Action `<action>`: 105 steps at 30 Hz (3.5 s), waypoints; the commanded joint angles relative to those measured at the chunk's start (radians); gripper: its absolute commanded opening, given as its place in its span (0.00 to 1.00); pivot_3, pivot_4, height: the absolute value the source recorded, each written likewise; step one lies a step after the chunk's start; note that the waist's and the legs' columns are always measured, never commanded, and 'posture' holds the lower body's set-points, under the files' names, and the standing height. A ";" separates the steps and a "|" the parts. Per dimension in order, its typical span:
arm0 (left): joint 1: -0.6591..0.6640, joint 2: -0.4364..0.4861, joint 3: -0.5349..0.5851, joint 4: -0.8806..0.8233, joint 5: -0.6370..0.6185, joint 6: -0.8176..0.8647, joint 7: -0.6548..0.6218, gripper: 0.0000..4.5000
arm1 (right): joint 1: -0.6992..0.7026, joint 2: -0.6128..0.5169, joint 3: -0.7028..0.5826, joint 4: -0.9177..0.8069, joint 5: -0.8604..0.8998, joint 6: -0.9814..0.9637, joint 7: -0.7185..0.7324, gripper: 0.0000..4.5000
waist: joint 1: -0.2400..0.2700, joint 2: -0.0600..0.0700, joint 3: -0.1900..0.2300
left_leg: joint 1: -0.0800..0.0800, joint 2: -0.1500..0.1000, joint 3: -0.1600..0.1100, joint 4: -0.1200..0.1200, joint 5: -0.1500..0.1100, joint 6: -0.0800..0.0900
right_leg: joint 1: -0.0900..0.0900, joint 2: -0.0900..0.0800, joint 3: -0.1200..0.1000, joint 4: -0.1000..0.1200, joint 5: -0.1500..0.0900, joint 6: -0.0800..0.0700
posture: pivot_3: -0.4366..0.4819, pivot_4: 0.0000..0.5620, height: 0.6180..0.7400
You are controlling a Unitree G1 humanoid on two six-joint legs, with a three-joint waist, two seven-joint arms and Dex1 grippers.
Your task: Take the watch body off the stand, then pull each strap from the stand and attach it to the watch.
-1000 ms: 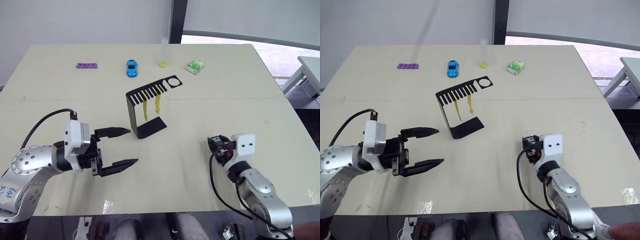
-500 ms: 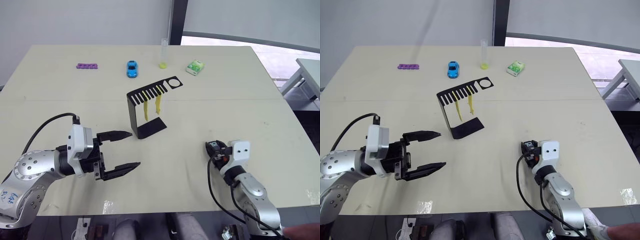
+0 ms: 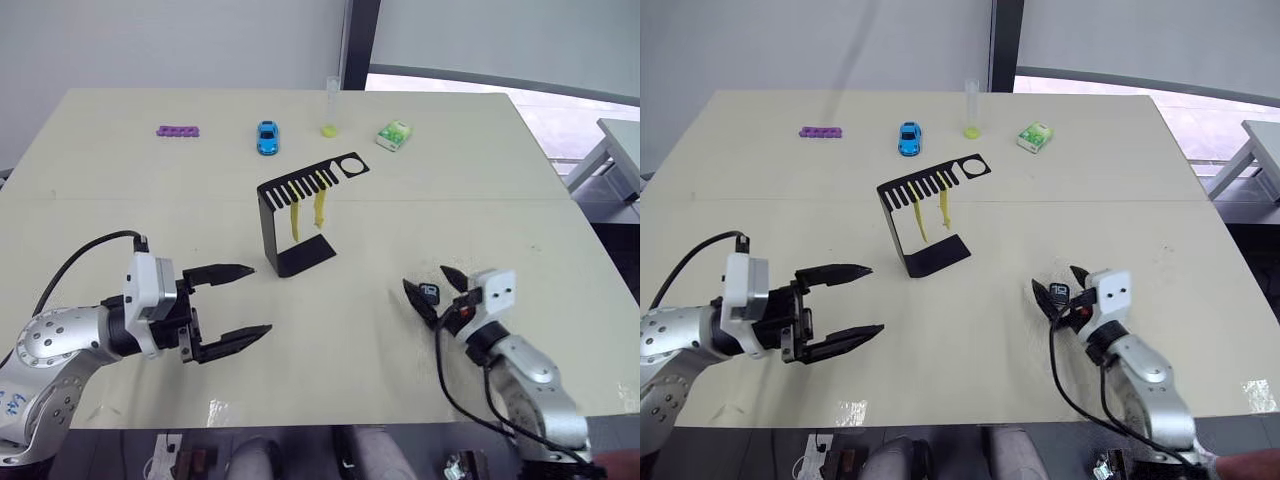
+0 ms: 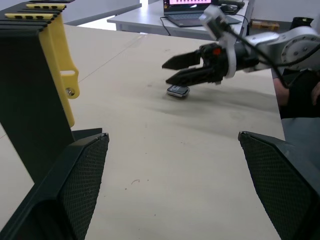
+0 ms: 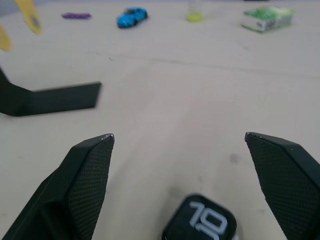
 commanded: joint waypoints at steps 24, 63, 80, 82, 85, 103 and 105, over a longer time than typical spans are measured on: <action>0.267 -0.168 0.333 0.309 0.300 -0.375 0.185 1.00 | -0.070 -0.492 -0.363 1.092 -0.107 -0.722 0.501 0.99 | 0.011 0.002 0.002 | 0.029 0.000 0.003 -0.004 -0.008 0.007 | 0.035 -0.001 0.001 -0.020 0.003 0.005 | 0.48 0.27 1.00; -0.137 -0.667 -0.456 0.068 0.722 -0.107 0.869 1.00 | -0.160 -0.175 -0.026 0.378 0.123 -0.344 0.732 0.99 | 0.044 0.009 0.003 | 0.027 0.000 0.003 0.000 -0.008 0.008 | 0.034 -0.001 0.001 -0.019 0.003 0.006 | 0.48 0.27 1.00; -0.213 -0.742 -0.409 0.155 0.743 -0.128 0.918 1.00 | -0.158 -0.179 -0.020 0.277 0.123 -0.272 0.674 0.99 | 0.049 0.009 0.003 | 0.027 0.000 0.003 0.000 -0.008 0.008 | 0.033 -0.001 0.001 -0.018 0.003 0.006 | 0.48 0.27 1.00; -0.218 -0.748 -0.413 0.159 0.744 -0.128 0.920 1.00 | -0.159 -0.177 -0.019 0.292 0.118 -0.281 0.681 0.99 | 0.048 0.009 0.003 | 0.027 0.000 0.003 0.000 -0.008 0.008 | 0.033 -0.001 0.001 -0.018 0.003 0.006 | 0.48 0.27 1.00; -0.231 -0.750 -0.420 0.175 0.743 -0.132 0.909 1.00 | -0.162 -0.168 -0.019 0.347 0.104 -0.320 0.704 0.99 | 0.049 0.009 0.003 | 0.027 0.000 0.003 0.000 -0.008 0.008 | 0.033 -0.001 0.001 -0.018 0.003 0.006 | 0.48 0.27 1.00; -0.285 -0.745 -0.432 0.215 0.777 -0.125 0.914 0.01 | -0.089 -0.129 -0.029 0.503 0.094 -0.488 0.788 1.00 | 0.066 0.009 0.003 | 0.028 0.000 0.003 0.000 -0.008 0.007 | 0.033 -0.001 0.001 -0.018 0.003 0.006 | 0.48 0.27 1.00; -0.284 -0.745 -0.431 0.212 0.785 -0.122 0.918 0.01 | -0.078 -0.119 -0.028 0.499 0.096 -0.495 0.778 1.00 | 0.065 0.009 0.003 | 0.028 0.001 0.003 0.000 -0.008 0.007 | 0.033 -0.001 0.001 -0.018 0.003 0.006 | 0.48 0.27 1.00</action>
